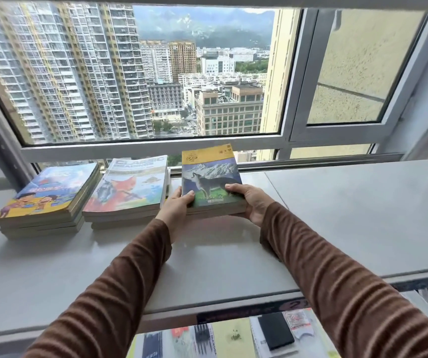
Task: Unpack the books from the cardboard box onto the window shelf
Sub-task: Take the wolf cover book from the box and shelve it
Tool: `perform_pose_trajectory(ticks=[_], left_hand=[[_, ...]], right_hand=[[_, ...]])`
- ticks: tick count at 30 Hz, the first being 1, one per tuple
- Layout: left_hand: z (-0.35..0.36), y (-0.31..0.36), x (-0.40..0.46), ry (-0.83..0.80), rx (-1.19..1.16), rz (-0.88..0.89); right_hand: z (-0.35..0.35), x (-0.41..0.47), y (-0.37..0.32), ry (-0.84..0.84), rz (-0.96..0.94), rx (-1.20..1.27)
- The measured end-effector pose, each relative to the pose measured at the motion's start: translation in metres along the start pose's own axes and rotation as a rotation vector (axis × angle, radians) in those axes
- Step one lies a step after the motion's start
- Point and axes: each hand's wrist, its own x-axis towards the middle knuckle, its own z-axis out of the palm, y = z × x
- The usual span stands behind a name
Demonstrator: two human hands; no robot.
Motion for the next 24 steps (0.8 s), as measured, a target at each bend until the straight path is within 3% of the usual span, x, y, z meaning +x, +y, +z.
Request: perform_pose_trajectory(ticks=[7,13,19,24], left_hand=[[0.001,-0.004,0.006,0.158,0.088,0.022],[0.005,-0.009,0.009,0.176,0.187,0.039],[0.007,-0.008,0.006,0.158,0.257,0.056],[0.009,0.003,-0.015,0.146,0.418,0.237]], right_hand=[[0.018,0.021,-0.002,0.041,0.103,0.021],[0.016,0.021,-0.01,0.045,0.131,-0.004],[0.007,0.009,-0.005,0.115,0.047,0.014],[-0.001,-0.026,0.003,0.18,-0.107,-0.226]])
